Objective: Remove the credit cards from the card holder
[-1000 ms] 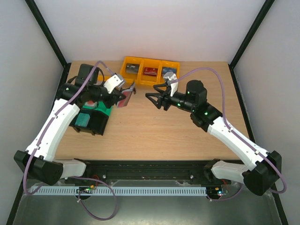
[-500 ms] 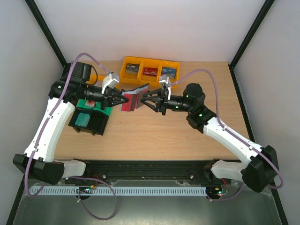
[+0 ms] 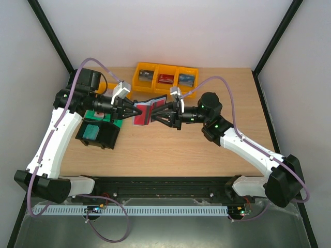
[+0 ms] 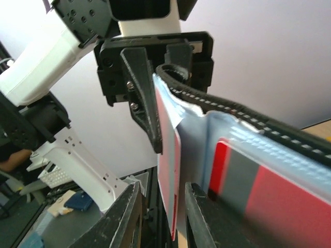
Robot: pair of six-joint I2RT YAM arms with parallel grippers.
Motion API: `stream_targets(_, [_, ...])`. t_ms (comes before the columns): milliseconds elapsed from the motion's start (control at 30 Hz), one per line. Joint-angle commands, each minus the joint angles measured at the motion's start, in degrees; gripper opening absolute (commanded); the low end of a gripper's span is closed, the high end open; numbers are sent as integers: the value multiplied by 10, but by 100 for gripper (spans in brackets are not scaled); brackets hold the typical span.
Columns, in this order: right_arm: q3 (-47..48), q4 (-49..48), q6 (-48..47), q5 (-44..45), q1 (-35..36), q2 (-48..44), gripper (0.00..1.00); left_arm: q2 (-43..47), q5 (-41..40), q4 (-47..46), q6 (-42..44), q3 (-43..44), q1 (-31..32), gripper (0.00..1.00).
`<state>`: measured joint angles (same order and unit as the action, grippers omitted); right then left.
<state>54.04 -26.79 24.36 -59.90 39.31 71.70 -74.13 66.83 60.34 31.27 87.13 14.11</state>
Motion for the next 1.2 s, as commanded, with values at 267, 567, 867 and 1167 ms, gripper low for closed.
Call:
stream_targets(267, [26,-1,-24,-11,15,6,23,2,24,-11,1,8,-1,2])
stream_targets(567, [35,-48,9,-13,16,23,24,4,38,6,23,7,-1,2])
stream_targets(867, [26,-167,78,-58,16,6,7,9,32,-6,8,2,-1,2])
stream_targets(1167, [25,-80,11,-46,16,-16,2,12,26,-6,8,-1,-1,3])
